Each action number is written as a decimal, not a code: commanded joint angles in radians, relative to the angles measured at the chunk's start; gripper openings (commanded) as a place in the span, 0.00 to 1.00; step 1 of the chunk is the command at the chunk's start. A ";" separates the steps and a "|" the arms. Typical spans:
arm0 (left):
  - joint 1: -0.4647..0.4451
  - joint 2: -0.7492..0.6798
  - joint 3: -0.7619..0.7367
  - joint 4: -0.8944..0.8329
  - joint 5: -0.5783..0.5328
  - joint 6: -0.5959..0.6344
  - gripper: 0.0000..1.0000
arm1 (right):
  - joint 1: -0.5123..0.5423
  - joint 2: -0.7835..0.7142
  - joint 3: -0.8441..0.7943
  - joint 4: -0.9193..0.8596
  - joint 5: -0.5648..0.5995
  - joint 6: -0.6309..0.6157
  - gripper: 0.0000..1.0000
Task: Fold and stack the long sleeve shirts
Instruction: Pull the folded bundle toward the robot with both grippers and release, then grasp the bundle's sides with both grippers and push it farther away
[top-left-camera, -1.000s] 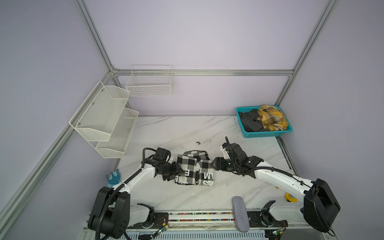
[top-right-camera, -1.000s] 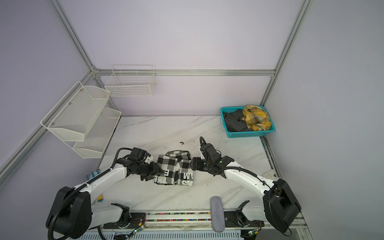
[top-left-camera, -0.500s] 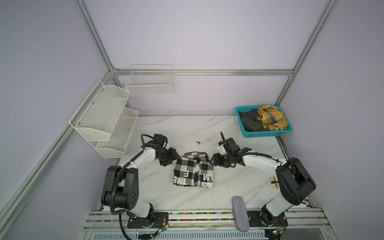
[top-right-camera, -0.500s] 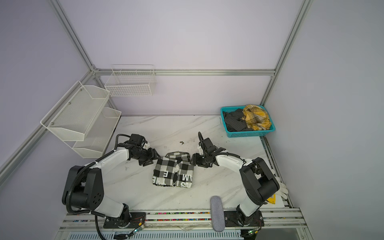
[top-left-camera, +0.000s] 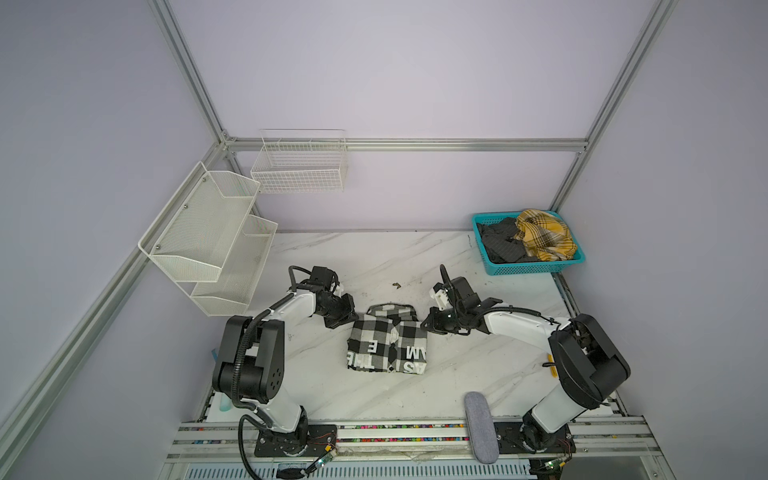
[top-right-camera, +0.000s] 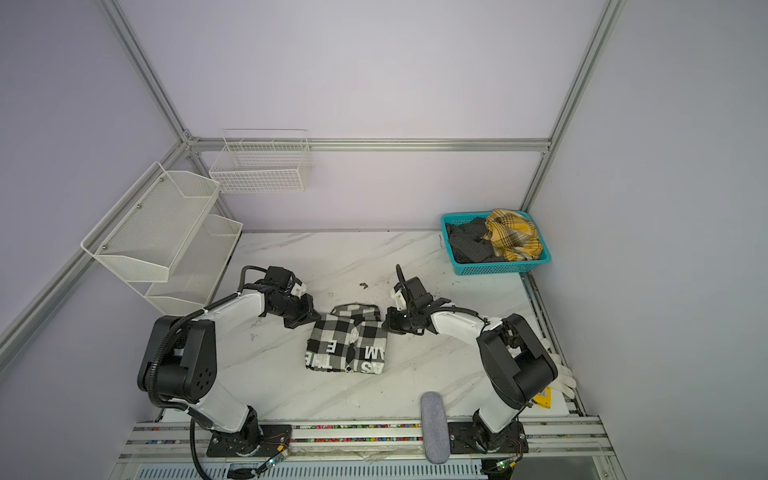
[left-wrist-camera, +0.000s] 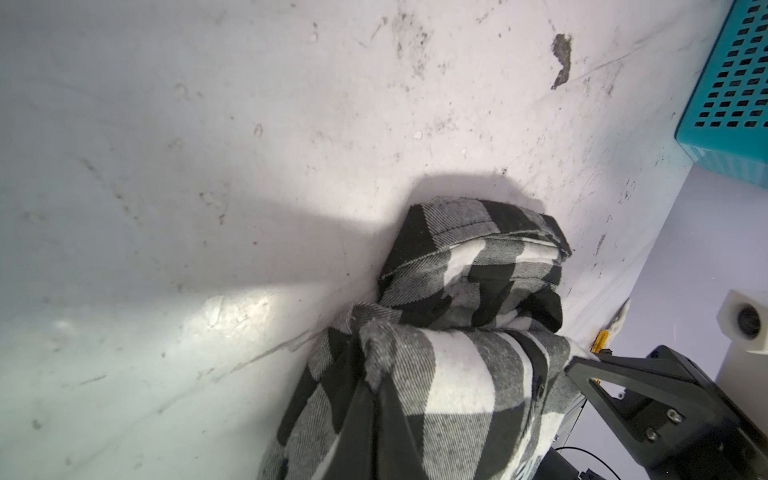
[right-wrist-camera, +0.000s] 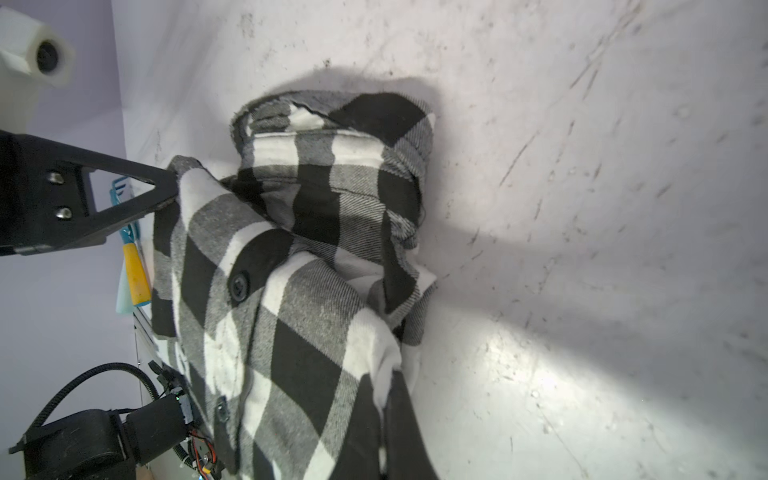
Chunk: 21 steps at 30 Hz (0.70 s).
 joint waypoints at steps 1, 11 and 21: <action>0.004 -0.138 0.066 0.015 -0.006 -0.013 0.00 | 0.001 -0.113 0.049 -0.031 0.047 -0.003 0.00; 0.022 0.237 0.386 0.174 -0.176 0.002 0.00 | -0.106 0.392 0.514 -0.024 0.206 -0.047 0.18; 0.005 0.437 0.822 0.096 -0.204 -0.056 0.63 | -0.165 0.523 0.863 -0.146 0.323 -0.116 0.70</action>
